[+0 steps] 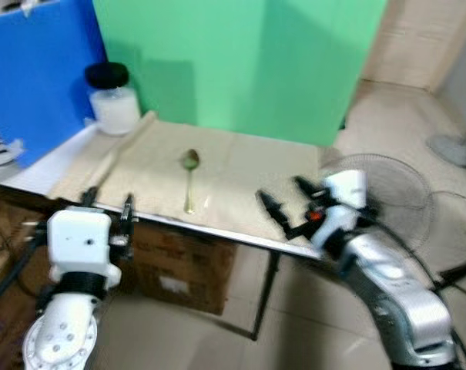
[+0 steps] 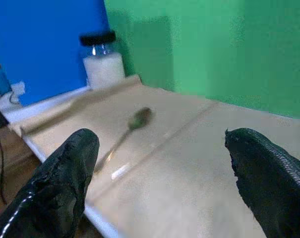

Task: Setting the table

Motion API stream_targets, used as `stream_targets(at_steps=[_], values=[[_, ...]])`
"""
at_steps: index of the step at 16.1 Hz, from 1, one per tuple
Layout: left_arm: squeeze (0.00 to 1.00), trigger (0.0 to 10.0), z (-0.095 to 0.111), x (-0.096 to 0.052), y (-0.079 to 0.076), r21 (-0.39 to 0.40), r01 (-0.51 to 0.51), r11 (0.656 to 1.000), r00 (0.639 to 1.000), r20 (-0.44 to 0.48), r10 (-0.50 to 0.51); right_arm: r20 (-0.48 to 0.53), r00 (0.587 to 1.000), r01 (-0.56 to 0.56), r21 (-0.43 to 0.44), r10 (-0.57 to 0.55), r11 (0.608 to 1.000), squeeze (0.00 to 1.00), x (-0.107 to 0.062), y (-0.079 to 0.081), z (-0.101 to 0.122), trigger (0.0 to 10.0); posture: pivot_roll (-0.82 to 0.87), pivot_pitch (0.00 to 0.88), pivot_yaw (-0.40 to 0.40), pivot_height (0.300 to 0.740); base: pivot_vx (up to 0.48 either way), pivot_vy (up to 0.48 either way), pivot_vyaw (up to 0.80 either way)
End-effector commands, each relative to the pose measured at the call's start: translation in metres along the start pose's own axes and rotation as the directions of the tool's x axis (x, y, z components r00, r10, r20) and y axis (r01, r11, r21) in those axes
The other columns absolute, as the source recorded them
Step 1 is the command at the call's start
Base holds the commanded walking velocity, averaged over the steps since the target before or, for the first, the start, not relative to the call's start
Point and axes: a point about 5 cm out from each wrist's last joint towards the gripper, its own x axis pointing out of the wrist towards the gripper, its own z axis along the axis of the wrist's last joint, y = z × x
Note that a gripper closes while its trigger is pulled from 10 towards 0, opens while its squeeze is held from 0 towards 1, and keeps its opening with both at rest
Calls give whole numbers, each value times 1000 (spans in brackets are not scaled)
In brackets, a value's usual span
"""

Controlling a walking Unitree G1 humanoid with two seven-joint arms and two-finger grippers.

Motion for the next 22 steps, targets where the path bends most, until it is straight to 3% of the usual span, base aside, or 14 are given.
stream_targets(at_steps=[1,10,12,13,14,15,16,18,19,20,22], values=[[0,10000,0,0,5,15,-11,1000,1000,0,11,14,999,-36,9,36,999,0,3,8,2,10000,-9,16,-16,740,326,0,0],[0,10000,-1,2,3,13,14,1000,1000,-8,-14,11,999,-35,13,35,999,0,2,8,2,10000,-11,23,-13,740,326,0,0],[0,10000,-4,3,3,-31,19,999,999,-39,-20,11,999,-33,14,33,999,0,2,8,2,10000,-10,21,-15,740,0,0,0],[878,10000,-7,10,2,-38,52,998,997,-62,-54,9,999,-35,14,35,999,0,3,8,2,10000,-9,24,-17,740,0,0,0],[878,10000,-7,10,2,-38,52,998,997,-62,-54,9,999,-35,14,35,999,0,3,8,2,10000,-9,24,-17,740,0,0,0],[1000,10000,-8,18,5,-50,61,997,995,-80,-64,6,999,-40,9,40,999,0,4,8,3,10000,-8,26,-19,740,0,0,0],[1000,10000,-9,33,8,-60,84,995,990,-107,-90,2,999,-43,4,43,999,0,5,8,3,10000,-7,29,-20,740,0,0,0],[1000,10000,-14,48,10,-67,118,991,980,-155,-127,-5,999,-42,1,42,999,0,6,7,3,10000,-4,31,-24,740,0,0,0],[792,10000,-19,57,8,-56,192,980,961,-193,-199,-8,999,-45,-1,45,999,0,6,6,3,10000,-5,34,-26,740,0,0,0],[0,10000,-22,65,4,-61,266,962,938,-212,-273,-11,999,-50,-3,50,999,0,6,6,3,10000,-8,37,-25,740,0,0,0],[0,10000,-25,79,-4,-109,361,926,902,-211,-376,-14,998,-54,-5,54,999,0,6,5,4,10000,-13,39,-26,740,0,0,0]])
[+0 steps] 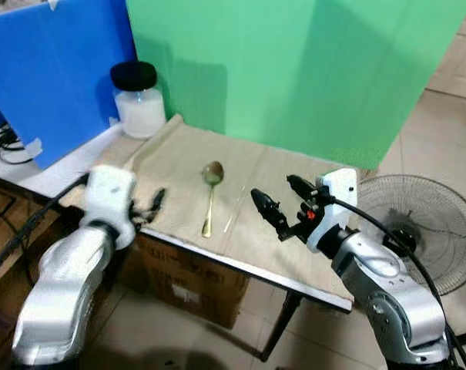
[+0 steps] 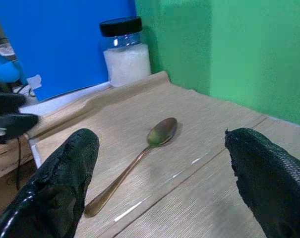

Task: Setting the table

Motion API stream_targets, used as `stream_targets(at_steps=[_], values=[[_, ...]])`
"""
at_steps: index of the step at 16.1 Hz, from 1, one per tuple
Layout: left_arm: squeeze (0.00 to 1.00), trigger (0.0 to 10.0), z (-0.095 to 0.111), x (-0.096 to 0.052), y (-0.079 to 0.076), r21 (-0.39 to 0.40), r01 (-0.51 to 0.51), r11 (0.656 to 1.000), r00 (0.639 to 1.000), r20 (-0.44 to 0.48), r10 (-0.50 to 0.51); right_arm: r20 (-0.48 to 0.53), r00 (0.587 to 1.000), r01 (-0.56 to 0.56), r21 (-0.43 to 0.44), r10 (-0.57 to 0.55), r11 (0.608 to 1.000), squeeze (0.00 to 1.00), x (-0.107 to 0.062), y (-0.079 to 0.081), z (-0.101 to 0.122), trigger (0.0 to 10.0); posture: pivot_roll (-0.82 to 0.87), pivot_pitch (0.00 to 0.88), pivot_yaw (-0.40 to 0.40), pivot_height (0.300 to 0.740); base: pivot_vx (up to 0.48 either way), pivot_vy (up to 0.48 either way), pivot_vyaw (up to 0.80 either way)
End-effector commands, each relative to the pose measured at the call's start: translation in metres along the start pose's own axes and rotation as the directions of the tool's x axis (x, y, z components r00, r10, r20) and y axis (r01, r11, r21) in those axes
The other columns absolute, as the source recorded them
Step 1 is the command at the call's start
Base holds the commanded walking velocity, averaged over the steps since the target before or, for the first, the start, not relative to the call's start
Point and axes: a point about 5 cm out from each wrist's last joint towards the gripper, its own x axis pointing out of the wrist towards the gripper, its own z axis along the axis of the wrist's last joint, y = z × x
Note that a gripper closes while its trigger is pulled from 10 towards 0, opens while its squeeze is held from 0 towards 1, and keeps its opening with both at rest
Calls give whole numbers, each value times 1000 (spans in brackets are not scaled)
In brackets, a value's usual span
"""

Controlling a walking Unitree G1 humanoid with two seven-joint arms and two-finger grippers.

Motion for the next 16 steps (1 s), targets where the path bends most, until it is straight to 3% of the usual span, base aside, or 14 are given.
stream_targets(at_steps=[1,3,4,7,11,12,13,14,16], values=[[0,10000,-1,9,-5,-15,82,997,997,-9,-82,-1,1000,1,-5,-1,1000,0,1,-3,3,10000,-20,42,-25,740,0,0,0],[0,10000,0,29,-13,10,225,974,974,-20,-225,-9,1000,7,-12,-7,1000,0,-1,-4,3,10000,-32,46,-23,740,0,0,0],[0,10000,2,41,-15,-20,259,966,965,-34,-260,-12,1000,14,-16,-15,1000,0,-2,-6,3,10000,-37,49,-19,740,0,0,0],[0,10000,-4,65,-14,-27,267,963,958,-98,-268,-59,998,16,-50,-19,999,0,-7,-9,-1,10000,-62,56,-7,740,0,0,0],[0,10000,-12,78,-9,-27,256,966,950,-176,-256,-108,992,-74,-101,63,992,0,-17,-14,-2,10000,-89,64,21,740,0,0,0],[0,7373,-11,84,-11,-45,288,956,943,-162,-292,-117,990,-96,-117,82,988,0,-20,-17,0,10000,-92,65,21,740,0,0,0],[0,6588,-11,87,-12,-56,306,950,936,-164,-311,-119,989,-100,-122,85,987,0,-20,-17,0,10000,-92,65,21,740,0,0,0],[0,5059,-13,89,-14,-57,324,944,929,-171,-329,-123,988,-106,-125,91,986,0,-21,-16,0,10000,-94,68,21,740,0,0,0],[0,4549,-15,94,-20,-64,372,926,910,-173,-377,-141,981,-150,-132,132,980,0,-22,-11,-2,10000,-94,72,22,740,0,0,0]])
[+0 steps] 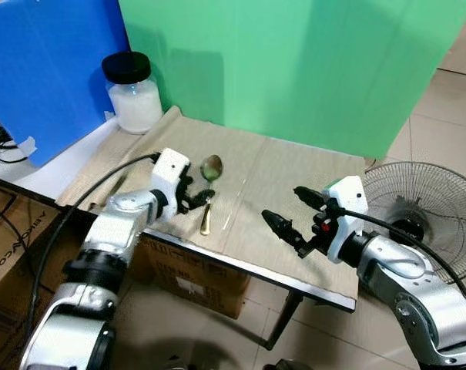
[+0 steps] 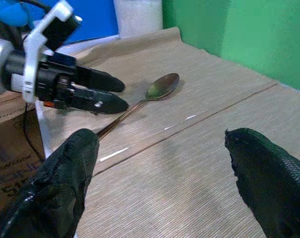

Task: Setting the table

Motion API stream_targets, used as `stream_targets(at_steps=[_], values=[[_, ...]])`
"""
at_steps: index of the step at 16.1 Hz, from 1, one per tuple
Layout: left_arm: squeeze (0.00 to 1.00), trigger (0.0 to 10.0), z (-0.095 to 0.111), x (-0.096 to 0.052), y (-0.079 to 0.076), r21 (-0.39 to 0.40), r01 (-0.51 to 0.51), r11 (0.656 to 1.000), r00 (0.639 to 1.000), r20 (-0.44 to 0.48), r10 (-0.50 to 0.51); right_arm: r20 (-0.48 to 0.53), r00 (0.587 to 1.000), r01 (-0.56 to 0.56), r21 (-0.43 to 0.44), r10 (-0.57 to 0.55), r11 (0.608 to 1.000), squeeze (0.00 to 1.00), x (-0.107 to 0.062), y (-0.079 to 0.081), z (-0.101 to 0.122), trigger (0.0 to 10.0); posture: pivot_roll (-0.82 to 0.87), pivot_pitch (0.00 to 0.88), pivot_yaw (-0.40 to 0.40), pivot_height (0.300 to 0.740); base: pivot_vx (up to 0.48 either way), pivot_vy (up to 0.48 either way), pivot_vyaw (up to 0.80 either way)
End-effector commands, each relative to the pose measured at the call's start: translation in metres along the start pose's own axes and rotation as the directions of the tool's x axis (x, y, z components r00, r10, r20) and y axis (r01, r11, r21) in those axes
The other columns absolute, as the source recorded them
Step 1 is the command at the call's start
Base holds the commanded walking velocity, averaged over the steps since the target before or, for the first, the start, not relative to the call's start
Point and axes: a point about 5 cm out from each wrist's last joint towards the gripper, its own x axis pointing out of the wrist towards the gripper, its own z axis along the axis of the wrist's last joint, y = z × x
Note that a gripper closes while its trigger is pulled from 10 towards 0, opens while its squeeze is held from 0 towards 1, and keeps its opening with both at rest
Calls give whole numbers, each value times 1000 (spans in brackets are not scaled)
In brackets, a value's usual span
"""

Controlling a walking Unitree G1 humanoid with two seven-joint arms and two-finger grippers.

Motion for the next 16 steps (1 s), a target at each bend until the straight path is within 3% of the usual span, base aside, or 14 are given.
stream_targets(at_steps=[1,3,6,11,16], values=[[0,4549,3,4,-4,13,37,999,999,1,-37,4,999,-47,-12,47,999,0,-2,7,2,10000,-95,74,22,740,0,0,0],[0,4471,-1,8,-7,13,61,998,998,-32,-60,-1,998,-57,-17,57,998,0,-3,8,2,10000,-97,75,24,740,0,0,0],[0,0,-7,15,0,14,-3,1000,993,-119,5,-1,999,-51,-23,51,998,0,-5,7,2,10000,-103,74,30,740,0,0,0],[0,0,-6,9,9,-8,-56,998,985,-165,54,3,998,-57,-23,57,998,0,-4,8,2,10000,-95,73,26,740,0,0,0],[0,0,7,8,11,-55,-50,997,991,-129,43,5,998,-60,-31,60,998,0,-3,7,3,10000,-86,62,18,740,0,0,0]])
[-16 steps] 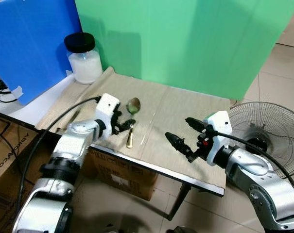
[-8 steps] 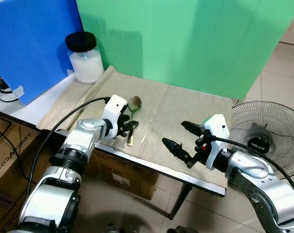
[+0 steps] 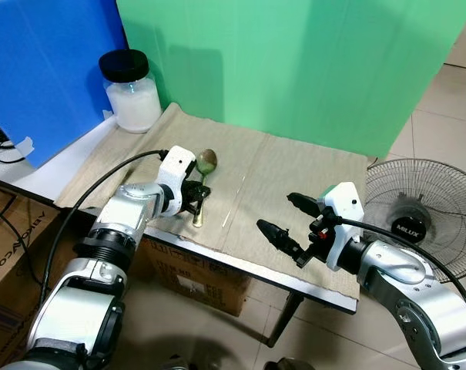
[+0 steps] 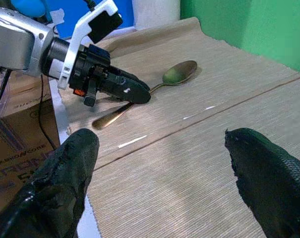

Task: Setting the table

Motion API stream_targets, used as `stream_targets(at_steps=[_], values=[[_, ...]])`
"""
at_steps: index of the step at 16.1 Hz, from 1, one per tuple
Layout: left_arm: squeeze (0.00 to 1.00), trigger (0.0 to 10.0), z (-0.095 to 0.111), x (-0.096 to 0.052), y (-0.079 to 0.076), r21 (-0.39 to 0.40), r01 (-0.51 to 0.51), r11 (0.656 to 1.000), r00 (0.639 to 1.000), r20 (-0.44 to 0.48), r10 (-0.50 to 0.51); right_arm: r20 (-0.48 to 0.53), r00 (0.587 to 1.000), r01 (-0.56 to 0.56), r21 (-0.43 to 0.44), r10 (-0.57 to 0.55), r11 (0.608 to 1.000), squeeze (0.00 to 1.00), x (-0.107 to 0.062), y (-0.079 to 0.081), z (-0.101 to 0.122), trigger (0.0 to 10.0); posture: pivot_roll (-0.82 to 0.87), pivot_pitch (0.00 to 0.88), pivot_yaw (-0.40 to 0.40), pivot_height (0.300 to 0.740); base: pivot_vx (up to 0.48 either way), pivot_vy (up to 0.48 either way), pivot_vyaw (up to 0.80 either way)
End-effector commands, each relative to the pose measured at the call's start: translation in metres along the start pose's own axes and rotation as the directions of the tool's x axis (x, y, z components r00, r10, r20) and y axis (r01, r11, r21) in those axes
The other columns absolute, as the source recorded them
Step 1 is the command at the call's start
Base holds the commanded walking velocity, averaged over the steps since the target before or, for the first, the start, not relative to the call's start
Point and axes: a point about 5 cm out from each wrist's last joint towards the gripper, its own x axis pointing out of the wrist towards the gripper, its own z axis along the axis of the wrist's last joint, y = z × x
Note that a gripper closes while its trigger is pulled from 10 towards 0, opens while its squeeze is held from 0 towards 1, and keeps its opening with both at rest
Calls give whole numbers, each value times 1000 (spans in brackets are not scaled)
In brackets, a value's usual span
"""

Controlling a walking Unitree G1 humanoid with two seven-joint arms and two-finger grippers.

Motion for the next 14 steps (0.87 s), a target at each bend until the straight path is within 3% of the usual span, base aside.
stream_targets(at_steps=[1,8,12,14], values=[[0,0,-2,-1,2,-19,-12,1000,1000,-21,11,17,1000,-14,-18,14,1000,0,1,0,5,10000,-84,60,17,740,0,0,0],[0,0,-7,-3,4,-55,-36,998,999,-37,34,18,1000,-14,-24,14,1000,0,1,0,5,10000,-82,62,15,740,0,0,0],[0,0,1,-10,7,-59,-52,997,998,34,54,26,1000,1,-21,-1,1000,0,1,-2,5,10000,-80,62,16,740,0,0,0],[0,0,13,-16,1,-27,0,1000,990,140,4,43,998,42,-12,-42,999,0,1,-6,6,10000,-79,65,18,740,0,0,0]])
